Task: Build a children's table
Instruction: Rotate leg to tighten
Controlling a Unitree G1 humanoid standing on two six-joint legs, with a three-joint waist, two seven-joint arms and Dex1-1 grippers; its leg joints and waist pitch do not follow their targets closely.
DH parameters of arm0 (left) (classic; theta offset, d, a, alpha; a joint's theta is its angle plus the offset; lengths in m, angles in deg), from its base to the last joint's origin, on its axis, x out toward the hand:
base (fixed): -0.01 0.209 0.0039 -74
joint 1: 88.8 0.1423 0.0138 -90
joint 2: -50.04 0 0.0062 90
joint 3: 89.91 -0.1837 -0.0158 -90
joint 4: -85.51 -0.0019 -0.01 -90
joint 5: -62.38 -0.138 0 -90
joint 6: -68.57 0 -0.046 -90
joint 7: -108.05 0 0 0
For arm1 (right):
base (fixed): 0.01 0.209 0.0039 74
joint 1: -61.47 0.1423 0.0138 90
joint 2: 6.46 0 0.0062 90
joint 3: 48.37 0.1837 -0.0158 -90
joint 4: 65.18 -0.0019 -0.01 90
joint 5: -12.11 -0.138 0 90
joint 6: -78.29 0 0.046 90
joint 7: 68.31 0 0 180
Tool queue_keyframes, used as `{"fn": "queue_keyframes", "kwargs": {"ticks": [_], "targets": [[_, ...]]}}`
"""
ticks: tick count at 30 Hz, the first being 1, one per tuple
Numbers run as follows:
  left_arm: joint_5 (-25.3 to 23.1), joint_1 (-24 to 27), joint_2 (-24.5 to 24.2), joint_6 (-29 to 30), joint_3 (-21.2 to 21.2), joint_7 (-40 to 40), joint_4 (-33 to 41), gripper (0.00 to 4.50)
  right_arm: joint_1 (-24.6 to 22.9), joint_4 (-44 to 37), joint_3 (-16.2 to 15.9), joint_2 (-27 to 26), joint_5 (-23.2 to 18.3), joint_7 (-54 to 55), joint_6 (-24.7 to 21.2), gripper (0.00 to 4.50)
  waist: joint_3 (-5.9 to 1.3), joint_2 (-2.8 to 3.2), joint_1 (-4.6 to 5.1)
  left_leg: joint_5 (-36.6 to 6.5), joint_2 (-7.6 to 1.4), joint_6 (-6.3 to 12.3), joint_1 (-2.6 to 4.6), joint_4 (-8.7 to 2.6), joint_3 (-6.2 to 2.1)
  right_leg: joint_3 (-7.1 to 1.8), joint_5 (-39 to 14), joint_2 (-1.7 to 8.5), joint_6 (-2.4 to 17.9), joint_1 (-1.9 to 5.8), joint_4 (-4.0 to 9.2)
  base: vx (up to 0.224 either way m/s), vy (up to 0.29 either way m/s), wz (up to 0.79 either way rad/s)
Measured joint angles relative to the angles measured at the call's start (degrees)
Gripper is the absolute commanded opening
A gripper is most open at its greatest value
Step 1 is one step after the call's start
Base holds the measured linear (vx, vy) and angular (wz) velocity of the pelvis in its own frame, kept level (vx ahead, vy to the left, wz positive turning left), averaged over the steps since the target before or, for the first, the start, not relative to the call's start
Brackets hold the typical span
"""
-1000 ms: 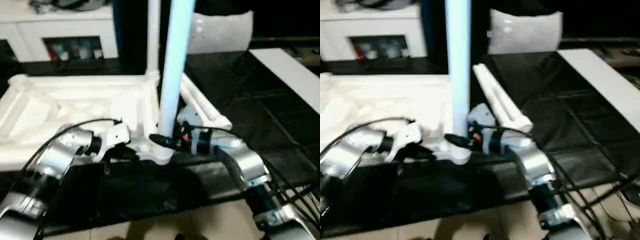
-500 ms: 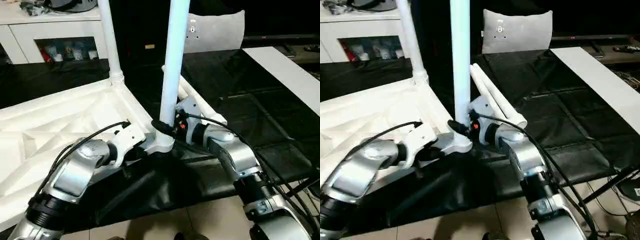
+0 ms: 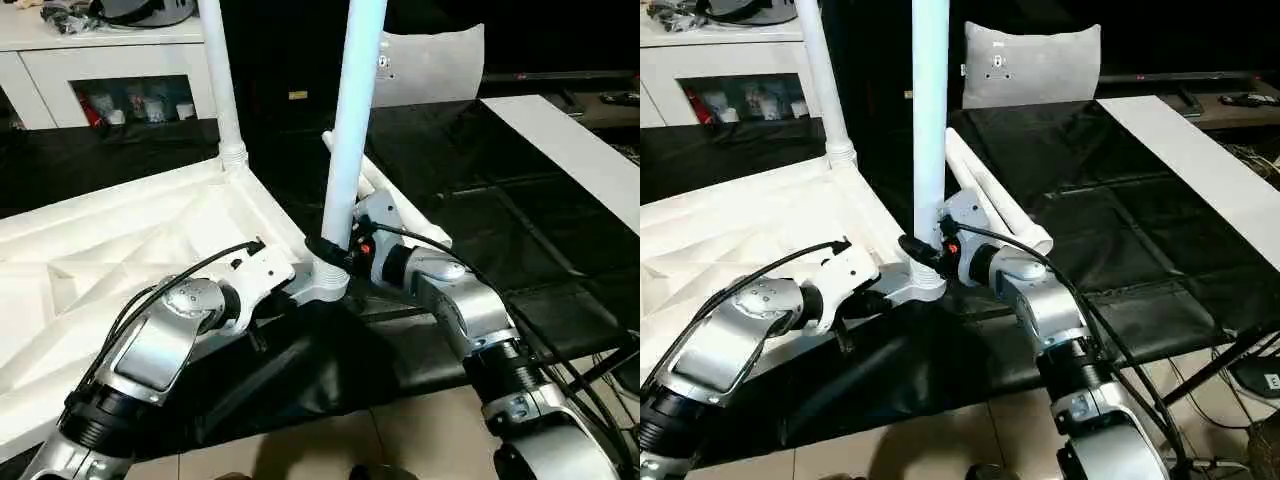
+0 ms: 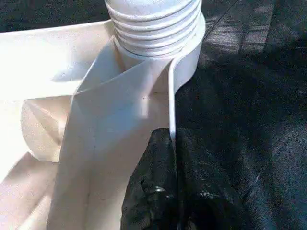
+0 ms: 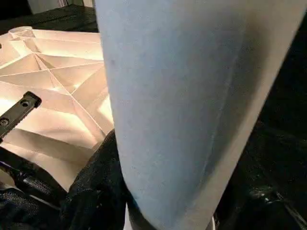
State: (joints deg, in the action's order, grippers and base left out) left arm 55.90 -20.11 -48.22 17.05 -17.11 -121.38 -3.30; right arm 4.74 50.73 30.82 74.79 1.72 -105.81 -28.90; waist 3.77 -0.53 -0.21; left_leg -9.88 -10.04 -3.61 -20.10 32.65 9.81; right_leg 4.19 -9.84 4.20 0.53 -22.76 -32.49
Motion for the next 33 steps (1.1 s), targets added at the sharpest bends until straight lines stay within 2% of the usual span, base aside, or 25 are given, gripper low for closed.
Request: {"fn": "queue_keyframes", "kwargs": {"ticks": [6,7,9,12,15,16,19,23,28,29,33], "targets": [[0.1,-0.1,0.0,-0.8,0.0,0.3,-0.5,0.0,0.1,0.6,0.3,-0.2,0.0,0.1,0.5,1.88,0.01,0.01,0.02,0.0,0.0,0.01,-0.06,-0.01,-0.08,0.14,0.0,0.01,0.0,0.04,0.42,0.0,0.0,0.0],[0.1,-0.1,0.0,-0.8,0.0,0.3,-0.5,0.0,0.1,0.7,0.3,-0.2,0.0,0.1,0.6,2.44,0.0,0.0,0.03,0.0,0.03,0.01,-0.05,-0.01,-0.08,0.13,0.0,0.03,0.0,0.04,0.45,0.0,0.0,0.0],[0.3,-0.3,0.2,-1.0,0.0,0.3,-0.9,0.0,0.0,2.2,0.4,-0.5,0.0,0.2,0.4,2.44,0.02,-0.02,-0.02,0.0,0.05,0.01,-0.08,-0.01,-0.08,0.12,0.0,0.05,0.0,0.0,0.45,0.0,0.0,0.0],[1.2,-0.6,0.0,-1.3,0.0,0.1,-1.0,0.0,-0.5,3.1,0.7,-0.6,0.2,0.9,0.4,2.84,0.17,0.1,-0.15,0.0,0.07,0.01,-0.3,-0.03,-0.06,0.05,0.0,0.05,0.0,-0.16,0.44,0.0,0.0,0.0],[1.8,-0.7,0.0,-1.4,0.0,-0.2,-1.0,0.0,-1.0,3.6,0.7,-0.6,0.2,1.0,0.3,2.98,0.21,0.16,-0.3,0.0,0.07,0.01,-0.39,-0.05,-0.06,0.02,0.0,0.05,0.1,-0.2,0.42,0.0,0.0,0.0],[1.8,-0.7,0.0,-1.4,0.0,-0.2,-1.0,0.0,-1.3,3.6,0.7,-0.6,0.2,1.0,0.3,3.22,0.22,0.17,-0.38,0.0,0.07,0.02,-0.42,-0.05,-0.05,0.0,0.1,0.04,0.1,-0.21,0.41,0.0,0.0,0.0],[2.2,-0.9,0.0,-2.0,-0.1,-0.3,-1.1,0.0,-2.7,4.3,0.6,-0.3,0.6,1.1,0.0,3.45,0.23,0.16,-0.92,0.0,0.07,0.02,-0.53,-0.07,-0.04,-0.02,0.2,0.02,0.4,-0.28,0.35,0.0,0.0,0.0],[2.7,-1.6,-0.6,-4.5,-0.2,-1.0,-2.5,0.0,-4.9,1.7,0.7,1.4,0.8,0.4,0.0,3.75,0.24,0.15,-1.87,0.0,0.05,0.04,-0.72,-0.08,0.02,-0.05,1.1,0.0,0.6,-0.43,0.32,0.0,0.0,0.0],[2.9,-2.3,-2.0,-6.5,-0.3,-1.6,-3.5,0.0,-7.9,-2.5,1.2,4.3,-0.1,-1.4,-0.6,4.18,0.27,0.24,-2.11,0.0,0.0,0.03,-0.86,-0.19,0.02,-0.07,1.4,-0.03,0.7,-0.77,-0.21,0.0,0.0,0.0],[2.9,-2.5,-2.2,-6.8,-0.3,-1.7,-3.7,0.0,-8.5,-3.5,1.4,5.1,-0.2,-1.8,-0.9,4.38,0.27,0.25,-2.16,0.0,0.0,0.03,-0.91,-0.24,0.02,-0.06,1.3,-0.04,0.7,-0.86,-0.31,0.0,0.0,0.0],[2.9,-3.5,-3.4,-8.8,-0.3,-2.5,-5.3,0.0,-11.7,-5.7,2.1,7.9,-0.3,-2.7,-2.2,4.38,0.35,0.37,-2.34,0.0,-0.07,0.01,-1.15,-0.24,0.02,-0.06,1.3,-0.12,0.7,-1.23,-0.52,0.0,0.0,0.0]]}}
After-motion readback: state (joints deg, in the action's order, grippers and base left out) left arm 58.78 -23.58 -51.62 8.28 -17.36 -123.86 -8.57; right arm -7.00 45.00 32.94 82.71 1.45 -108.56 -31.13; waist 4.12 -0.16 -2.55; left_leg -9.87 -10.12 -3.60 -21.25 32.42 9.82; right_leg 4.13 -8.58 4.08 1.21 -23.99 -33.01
